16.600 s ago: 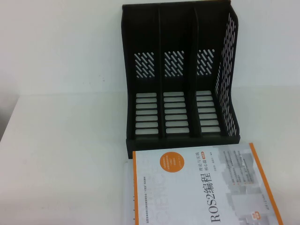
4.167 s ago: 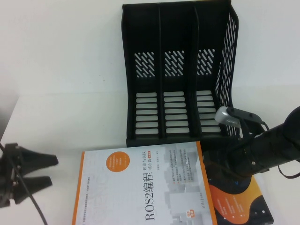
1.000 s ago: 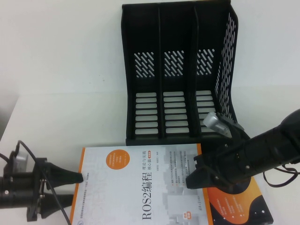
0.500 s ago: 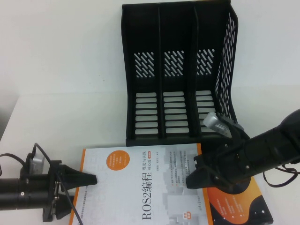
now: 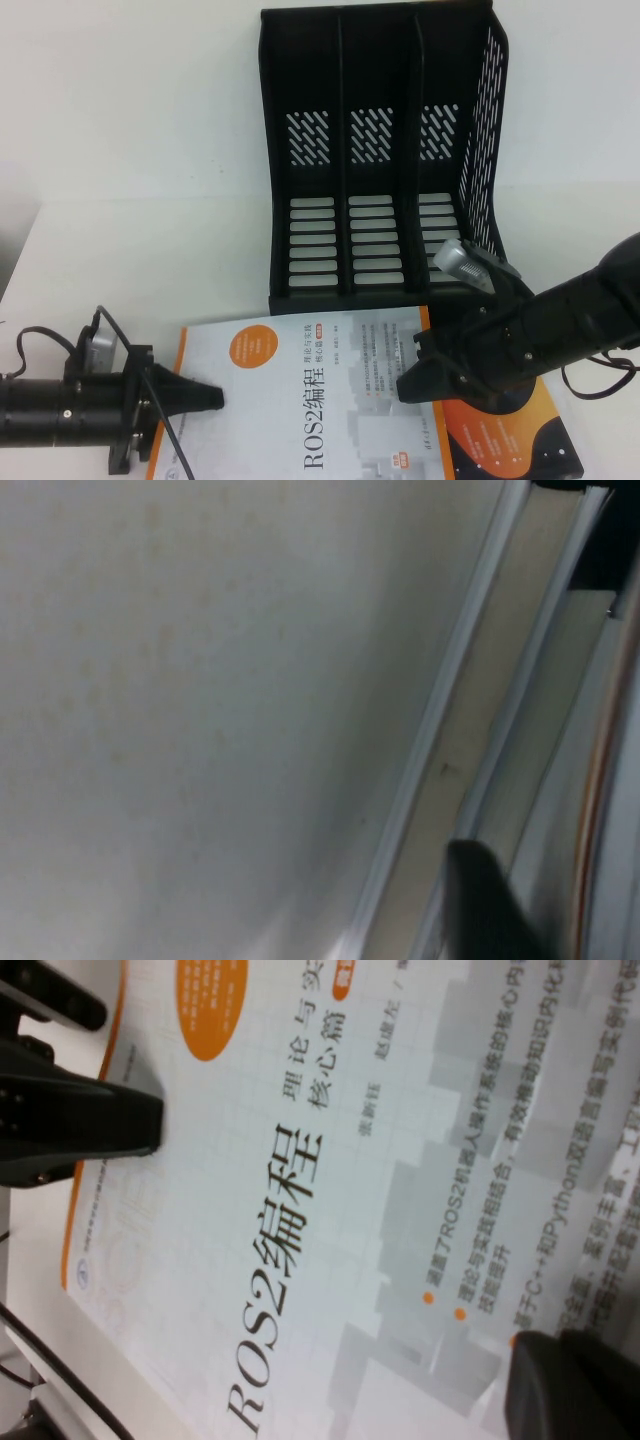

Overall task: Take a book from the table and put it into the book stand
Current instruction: Push book with right arm, then pick up the book with your left arm, then place the book on the book shelf

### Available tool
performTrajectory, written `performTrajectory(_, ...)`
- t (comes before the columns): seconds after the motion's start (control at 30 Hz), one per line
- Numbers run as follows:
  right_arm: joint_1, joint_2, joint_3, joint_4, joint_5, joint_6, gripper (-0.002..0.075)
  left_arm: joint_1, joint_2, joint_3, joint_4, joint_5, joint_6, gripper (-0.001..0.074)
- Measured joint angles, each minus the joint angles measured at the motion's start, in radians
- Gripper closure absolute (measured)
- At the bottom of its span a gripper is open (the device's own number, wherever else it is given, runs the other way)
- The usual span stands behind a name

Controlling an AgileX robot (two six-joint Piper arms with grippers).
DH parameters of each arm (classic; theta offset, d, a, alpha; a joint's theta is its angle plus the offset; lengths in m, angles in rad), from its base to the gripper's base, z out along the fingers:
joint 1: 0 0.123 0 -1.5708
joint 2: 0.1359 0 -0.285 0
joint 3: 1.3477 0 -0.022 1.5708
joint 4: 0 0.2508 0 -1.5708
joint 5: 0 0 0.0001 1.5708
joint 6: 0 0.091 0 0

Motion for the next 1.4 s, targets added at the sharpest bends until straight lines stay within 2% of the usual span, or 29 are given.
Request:
performTrajectory(0.07,-0.002,0.0,0.0,0.0,0.0,0.0,0.0722,0.0,0.0,0.0,0.0,0.002,0.0,0.054)
performTrajectory(0.13,-0.004,-0.004,0.0,0.0,0.0,0.0,0.0722,0.0,0.0,-0.001,-0.003,0.017,0.0,0.0619)
performTrajectory(0.4,-0.044,-0.121,0.009,-0.08,-0.038,-0.002,0.0722,0.0,-0.121,-0.001,0.018,0.006,-0.042,0.0624)
performTrajectory(0.53,-0.079,-0.216,0.009,-0.093,-0.028,-0.002,0.0722,-0.002,-0.259,0.003,0.039,-0.008,-0.101,0.0627)
performTrajectory(0.8,-0.086,-0.354,0.009,-0.153,0.022,0.016,0.0722,-0.002,-0.594,-0.015,0.035,-0.034,-0.242,0.0628)
performTrajectory(1.07,-0.086,-0.428,0.011,-0.227,0.086,0.047,0.0722,-0.008,-0.797,-0.272,0.148,-0.003,-0.43,0.0628)
performTrajectory(1.27,-0.086,-0.451,0.011,-0.286,0.117,0.078,0.0722,-0.008,-0.798,-0.511,0.219,-0.029,-0.556,0.0628)
performTrajectory(1.4,-0.086,-0.451,0.011,-0.339,0.135,0.118,0.0722,-0.043,-0.749,-0.678,0.318,-0.106,-0.673,0.0628)
